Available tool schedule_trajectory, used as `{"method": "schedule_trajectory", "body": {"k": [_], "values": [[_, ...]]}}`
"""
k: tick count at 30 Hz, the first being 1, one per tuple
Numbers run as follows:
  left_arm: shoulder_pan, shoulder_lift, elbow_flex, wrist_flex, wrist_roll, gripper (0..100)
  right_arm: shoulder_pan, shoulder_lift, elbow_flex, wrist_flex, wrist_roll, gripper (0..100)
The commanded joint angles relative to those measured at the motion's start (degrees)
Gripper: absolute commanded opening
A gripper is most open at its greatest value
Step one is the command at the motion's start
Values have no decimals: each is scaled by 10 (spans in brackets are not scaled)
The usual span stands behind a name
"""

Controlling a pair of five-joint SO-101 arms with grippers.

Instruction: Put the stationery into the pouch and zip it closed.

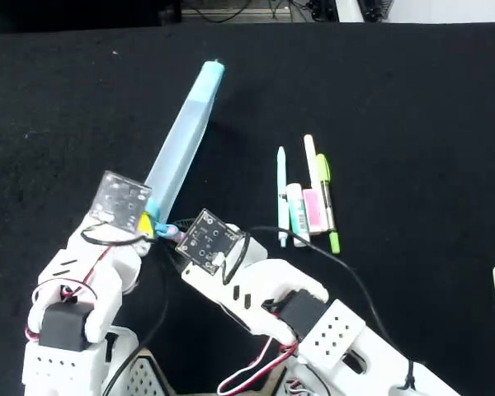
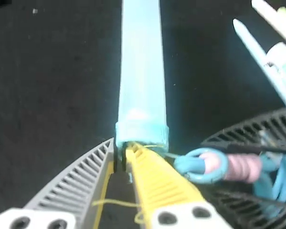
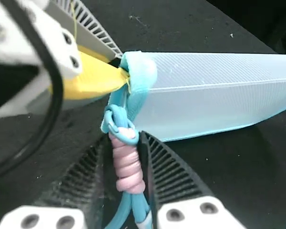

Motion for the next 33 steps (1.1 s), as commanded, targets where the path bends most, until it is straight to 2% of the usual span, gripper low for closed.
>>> {"method": "schedule_trajectory", "body": {"k": [1, 7, 10, 15, 17, 22, 25, 28, 33], "values": [[-5, -7, -12, -25, 98, 30, 15, -7, -24, 3, 49, 11], [-6, -6, -9, -47, 124, 30, 52, -7, -98, 61, 66, 11], [-8, -3, -10, -48, 145, 30, 52, 0, -123, 48, 66, 11], [-11, -2, 11, -40, 141, 30, 51, 85, -153, 15, 66, 11], [-23, -2, 7, -9, 114, 58, 51, 128, -164, 15, 66, 11], [-85, -6, 0, 55, 61, 236, 47, 184, -184, 15, 61, 11], [-120, -6, -4, 76, -18, 225, 23, 181, -182, 15, 25, 11], [-126, -6, -22, 113, -96, 213, -10, 182, -176, 19, 17, 11], [-124, -6, -108, 169, -136, 214, -21, 181, -146, 15, 17, 11]]}}
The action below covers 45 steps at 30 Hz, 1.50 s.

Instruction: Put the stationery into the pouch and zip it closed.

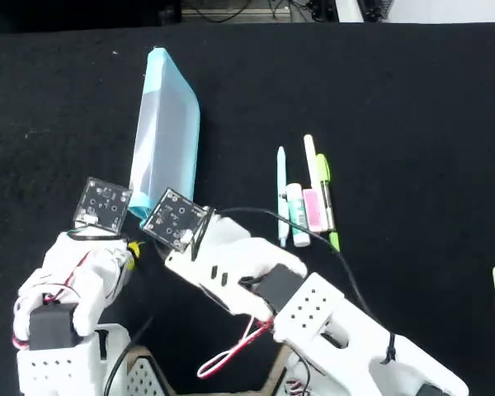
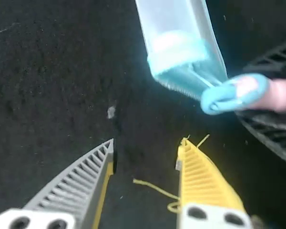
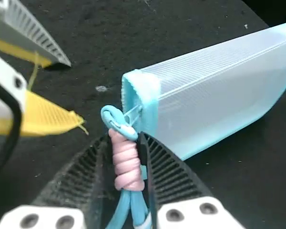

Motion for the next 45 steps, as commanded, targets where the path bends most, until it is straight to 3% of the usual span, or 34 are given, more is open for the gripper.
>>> {"method": "schedule_trajectory", "body": {"k": [1, 6, 18, 25, 29, 34, 37, 45], "values": [[-3, -6, -116, 40, -31, 215, -12, 0, 7, -15, -5, 11], [27, -6, -162, 33, -30, 216, -12, -1, 21, -11, -8, 11], [78, -6, -63, -87, -26, 213, -12, -114, 85, -13, -8, 11], [78, -6, -140, -3, -29, 215, -12, -131, 92, -11, -6, 11], [78, -6, -150, 4, -29, 213, -12, -131, 92, -11, -7, 11], [137, -5, -139, 3, -26, 213, -12, -131, 92, -11, -6, 11], [157, -1, -125, -26, -26, 213, -12, -131, 93, -11, -6, 11], [117, -1, -34, -111, -30, 213, -12, -134, 100, -11, -5, 11]]}}
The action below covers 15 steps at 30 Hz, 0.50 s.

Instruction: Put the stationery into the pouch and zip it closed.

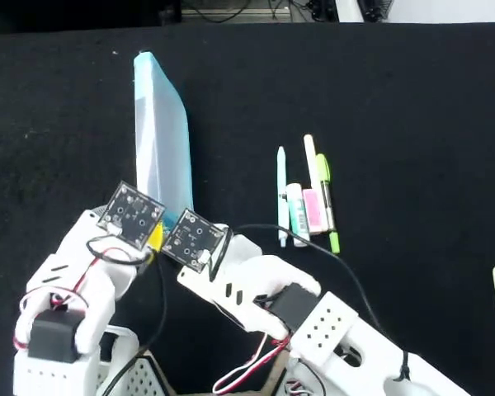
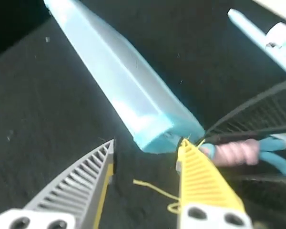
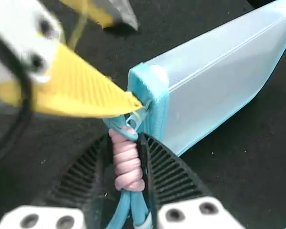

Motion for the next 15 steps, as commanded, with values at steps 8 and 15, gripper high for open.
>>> {"method": "schedule_trajectory", "body": {"k": [8, 15], "values": [[-14, -1, 30, -48, 1, 212, -6, -15, -3, -12, -2, 11], [-10, -1, 24, -30, 69, 25, -5, -15, -2, -12, -2, 11]]}}
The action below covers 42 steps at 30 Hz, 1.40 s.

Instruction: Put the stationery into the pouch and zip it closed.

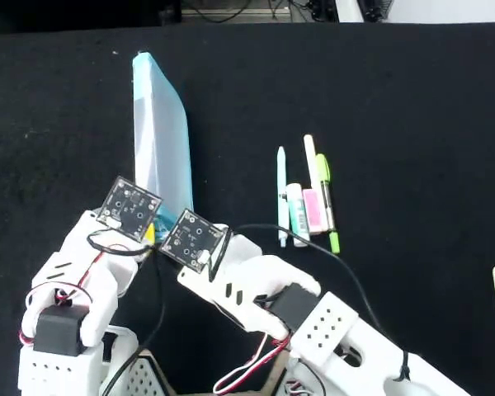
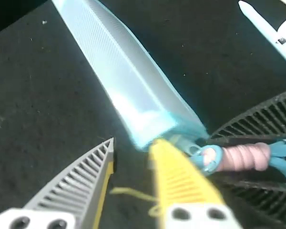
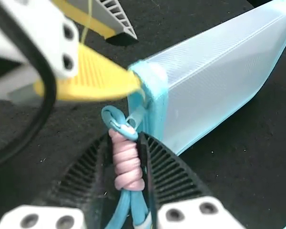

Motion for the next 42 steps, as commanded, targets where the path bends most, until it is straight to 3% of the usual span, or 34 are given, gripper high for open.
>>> {"method": "schedule_trajectory", "body": {"k": [1, 8, 14, 20, 26, 38, 42], "values": [[0, -2, -17, 3, 46, 44, -2, -13, -2, -12, -3, 11], [-2, -2, -15, 3, 91, 30, 72, -16, -15, -16, -2, 11], [0, 1, -13, 52, 87, 35, 77, -13, -13, -32, -2, 11], [-7, -2, -15, 108, 86, 223, 77, -13, -13, -31, -2, 11], [-7, -2, -12, 99, 41, 202, 75, -13, -12, -27, -2, 11], [-1, 4, -149, 124, 38, 202, 75, -13, -4, -31, -2, 11], [0, 4, -131, 99, 39, 202, 75, -13, -4, -31, -2, 11]]}}
